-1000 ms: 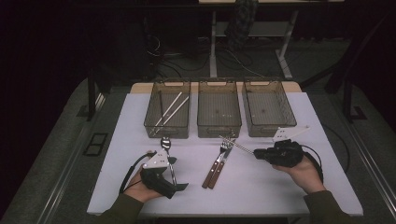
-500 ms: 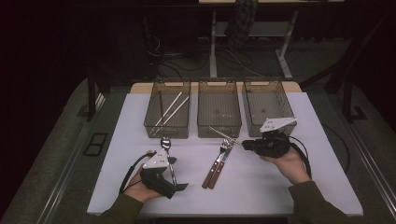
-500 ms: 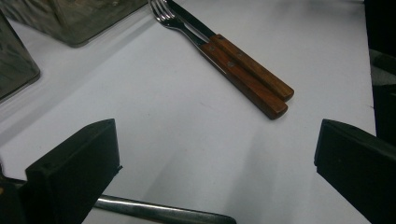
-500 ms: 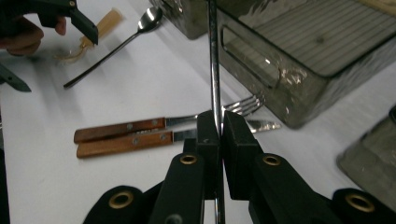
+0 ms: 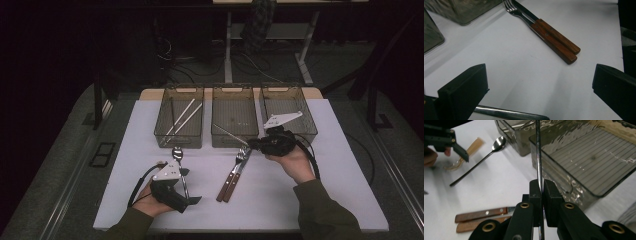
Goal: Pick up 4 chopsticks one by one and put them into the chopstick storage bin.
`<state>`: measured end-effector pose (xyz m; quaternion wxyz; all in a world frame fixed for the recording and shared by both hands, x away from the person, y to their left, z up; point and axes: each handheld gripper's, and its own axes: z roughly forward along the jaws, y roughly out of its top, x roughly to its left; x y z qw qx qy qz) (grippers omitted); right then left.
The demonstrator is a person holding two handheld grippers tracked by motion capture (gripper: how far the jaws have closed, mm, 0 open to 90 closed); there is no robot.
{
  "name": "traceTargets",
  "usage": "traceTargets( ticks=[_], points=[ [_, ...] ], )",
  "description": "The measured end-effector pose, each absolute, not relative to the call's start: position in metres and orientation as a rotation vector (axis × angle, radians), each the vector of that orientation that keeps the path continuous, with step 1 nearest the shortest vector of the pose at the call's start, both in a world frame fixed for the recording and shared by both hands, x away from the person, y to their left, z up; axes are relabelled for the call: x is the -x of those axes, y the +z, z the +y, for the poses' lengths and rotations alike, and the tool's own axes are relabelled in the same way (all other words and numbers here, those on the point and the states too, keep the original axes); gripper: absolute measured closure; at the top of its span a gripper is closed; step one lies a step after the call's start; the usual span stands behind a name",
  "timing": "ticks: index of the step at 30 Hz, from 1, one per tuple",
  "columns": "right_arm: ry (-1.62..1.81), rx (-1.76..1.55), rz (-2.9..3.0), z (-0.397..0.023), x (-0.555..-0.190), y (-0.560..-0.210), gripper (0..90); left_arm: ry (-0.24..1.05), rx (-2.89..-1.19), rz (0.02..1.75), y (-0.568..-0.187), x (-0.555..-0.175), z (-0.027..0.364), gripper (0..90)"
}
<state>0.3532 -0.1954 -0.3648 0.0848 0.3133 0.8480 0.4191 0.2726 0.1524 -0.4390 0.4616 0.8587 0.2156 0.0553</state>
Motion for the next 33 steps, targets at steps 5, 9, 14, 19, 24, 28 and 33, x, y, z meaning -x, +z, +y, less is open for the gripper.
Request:
traceTargets(
  ticks=[5,9,14,19,24,28,33],
  points=[
    [1.25,-0.944,2.523,-0.186,-0.363,-0.362,85.4,0.132,-2.11,0.532,-0.439,-0.272,0.152,0.0],
    [1.247,-0.948,2.523,-0.178,-0.37,-0.358,85.4,0.131,-2.109,0.53,-0.439,-0.272,0.153,0.0],
    [1.238,-0.955,2.517,-0.167,-0.378,-0.354,85.4,0.128,-2.108,0.532,-0.439,-0.272,0.153,0.0],
    [1.23,-0.967,2.516,-0.157,-0.388,-0.349,85.4,0.129,-2.109,0.528,-0.439,-0.273,0.153,0.0],
    [1.21,-0.984,2.519,-0.144,-0.397,-0.346,85.4,0.124,-2.11,0.529,-0.439,-0.272,0.153,0.0],
    [1.198,-0.991,2.521,-0.132,-0.405,-0.346,85.4,0.123,-2.107,0.529,-0.439,-0.272,0.153,0.0],
    [1.168,-0.999,2.53,-0.115,-0.416,-0.345,85.4,0.122,-2.105,0.525,-0.438,-0.272,0.153,0.0]
  ],
)
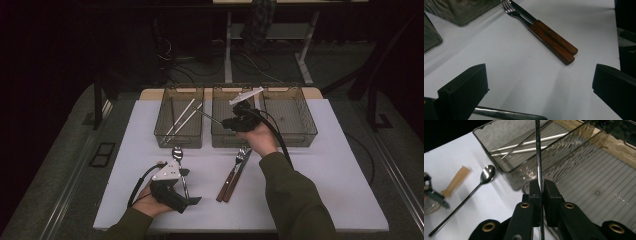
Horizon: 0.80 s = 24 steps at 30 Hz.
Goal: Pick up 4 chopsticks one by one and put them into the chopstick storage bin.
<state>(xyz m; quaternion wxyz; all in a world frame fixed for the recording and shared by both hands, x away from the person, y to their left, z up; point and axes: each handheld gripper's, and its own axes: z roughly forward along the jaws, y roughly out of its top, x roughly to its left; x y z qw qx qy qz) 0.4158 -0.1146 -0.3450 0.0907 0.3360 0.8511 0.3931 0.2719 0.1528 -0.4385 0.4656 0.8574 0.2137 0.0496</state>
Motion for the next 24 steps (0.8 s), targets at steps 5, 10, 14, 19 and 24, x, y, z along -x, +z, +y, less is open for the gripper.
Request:
traceTargets(
  ticks=[5,10,14,19,24],
  points=[
    [1.15,-1.001,2.533,-0.097,-0.427,-0.343,85.4,0.119,-2.109,0.519,-0.438,-0.272,0.153,0.0],
    [1.13,-1.006,2.536,-0.079,-0.439,-0.34,85.4,0.119,-2.109,0.521,-0.438,-0.272,0.153,0.0],
    [1.115,-1.013,2.538,-0.064,-0.448,-0.339,85.4,0.122,-2.11,0.518,-0.439,-0.272,0.153,0.0],
    [1.083,-1.021,2.541,-0.046,-0.46,-0.339,85.4,0.118,-2.108,0.52,-0.439,-0.272,0.153,0.0],
    [1.048,-1.043,2.544,-0.03,-0.472,-0.342,85.4,0.117,-2.108,0.519,-0.439,-0.272,0.153,0.0]
  ],
)
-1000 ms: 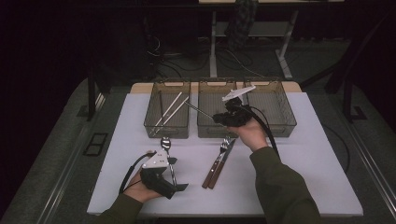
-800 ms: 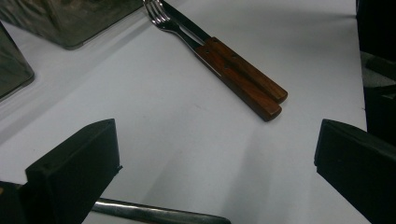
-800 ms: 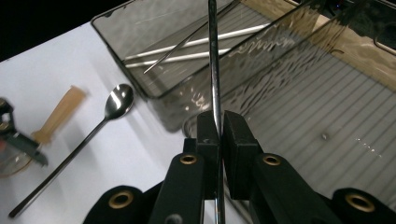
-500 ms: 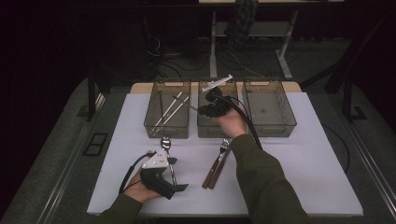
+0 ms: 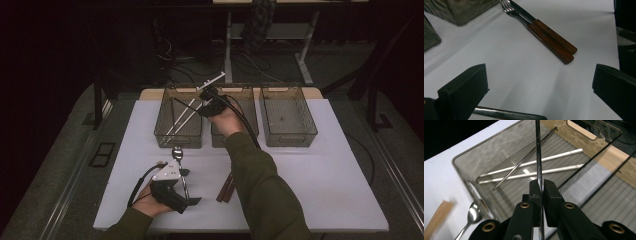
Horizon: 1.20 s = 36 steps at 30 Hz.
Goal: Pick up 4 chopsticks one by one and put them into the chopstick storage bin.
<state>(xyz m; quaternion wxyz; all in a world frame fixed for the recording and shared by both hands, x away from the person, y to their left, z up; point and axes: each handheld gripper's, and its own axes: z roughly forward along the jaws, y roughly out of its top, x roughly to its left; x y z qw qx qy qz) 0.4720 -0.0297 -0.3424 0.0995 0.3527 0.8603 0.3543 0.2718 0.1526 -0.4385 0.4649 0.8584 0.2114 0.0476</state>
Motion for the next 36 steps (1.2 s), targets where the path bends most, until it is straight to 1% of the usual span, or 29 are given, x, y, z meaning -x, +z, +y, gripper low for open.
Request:
traceTargets(
  ticks=[16,24,32,34,35,36],
  points=[
    [0.971,-1.128,2.526,0.008,-0.501,-0.351,85.3,0.118,-2.118,0.515,-0.439,-0.272,0.152,0.0],
    [0.941,-1.144,2.528,0.026,-0.506,-0.36,85.3,0.117,-2.118,0.513,-0.439,-0.272,0.152,0.0],
    [0.938,-1.172,2.524,0.036,-0.508,-0.365,85.0,0.116,-2.115,0.509,-0.439,-0.272,0.152,0.0],
    [0.945,-1.168,2.522,0.037,-0.507,-0.366,83.1,0.117,-2.114,0.51,-0.439,-0.272,0.152,0.0],
    [0.943,-1.169,2.517,0.038,-0.507,-0.366,75.8,0.116,-2.112,0.511,-0.439,-0.272,0.152,0.0],
    [0.948,-1.168,2.507,0.037,-0.506,-0.366,72.7,0.117,-2.111,0.512,-0.439,-0.272,0.153,0.0]
  ],
)
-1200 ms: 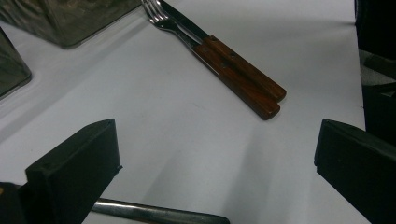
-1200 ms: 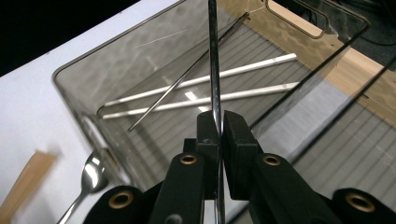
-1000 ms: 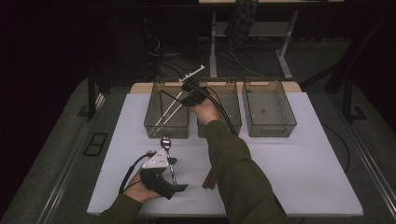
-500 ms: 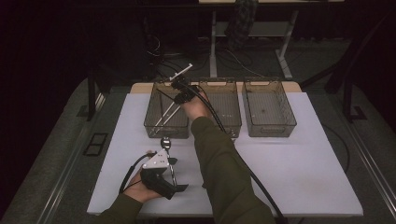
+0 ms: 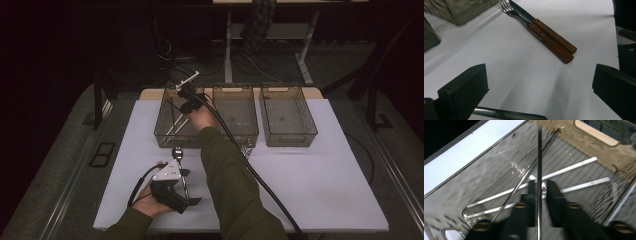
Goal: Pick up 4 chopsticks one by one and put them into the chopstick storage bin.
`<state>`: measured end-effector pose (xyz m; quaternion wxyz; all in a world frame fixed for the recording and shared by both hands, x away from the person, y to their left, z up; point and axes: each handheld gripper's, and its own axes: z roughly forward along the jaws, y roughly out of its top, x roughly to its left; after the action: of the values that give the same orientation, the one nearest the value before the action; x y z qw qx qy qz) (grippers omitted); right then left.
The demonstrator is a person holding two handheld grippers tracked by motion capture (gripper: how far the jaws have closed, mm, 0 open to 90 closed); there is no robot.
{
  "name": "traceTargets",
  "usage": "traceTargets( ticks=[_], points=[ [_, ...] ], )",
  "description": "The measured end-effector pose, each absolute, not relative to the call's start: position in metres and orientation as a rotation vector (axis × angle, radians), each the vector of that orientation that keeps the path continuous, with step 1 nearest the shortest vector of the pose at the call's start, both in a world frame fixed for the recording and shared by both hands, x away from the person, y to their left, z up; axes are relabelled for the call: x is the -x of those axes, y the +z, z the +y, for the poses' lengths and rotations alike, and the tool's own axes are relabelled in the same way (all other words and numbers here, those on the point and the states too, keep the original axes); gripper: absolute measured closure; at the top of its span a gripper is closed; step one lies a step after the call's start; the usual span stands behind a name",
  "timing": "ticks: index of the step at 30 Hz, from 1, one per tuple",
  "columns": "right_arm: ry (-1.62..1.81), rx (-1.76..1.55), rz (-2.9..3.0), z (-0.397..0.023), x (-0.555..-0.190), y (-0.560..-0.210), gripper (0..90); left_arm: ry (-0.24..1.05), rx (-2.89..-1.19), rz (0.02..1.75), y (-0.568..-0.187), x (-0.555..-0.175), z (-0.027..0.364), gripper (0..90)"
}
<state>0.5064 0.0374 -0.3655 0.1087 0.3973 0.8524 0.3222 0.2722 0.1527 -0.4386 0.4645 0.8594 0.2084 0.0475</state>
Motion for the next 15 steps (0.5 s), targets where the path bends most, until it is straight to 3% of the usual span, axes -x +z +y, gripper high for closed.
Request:
traceTargets(
  ticks=[15],
  points=[
    [1.098,-1.134,2.535,0.014,-0.496,-0.356,46.9,0.119,-2.113,0.51,-0.438,-0.272,0.153,0.0]
  ],
)
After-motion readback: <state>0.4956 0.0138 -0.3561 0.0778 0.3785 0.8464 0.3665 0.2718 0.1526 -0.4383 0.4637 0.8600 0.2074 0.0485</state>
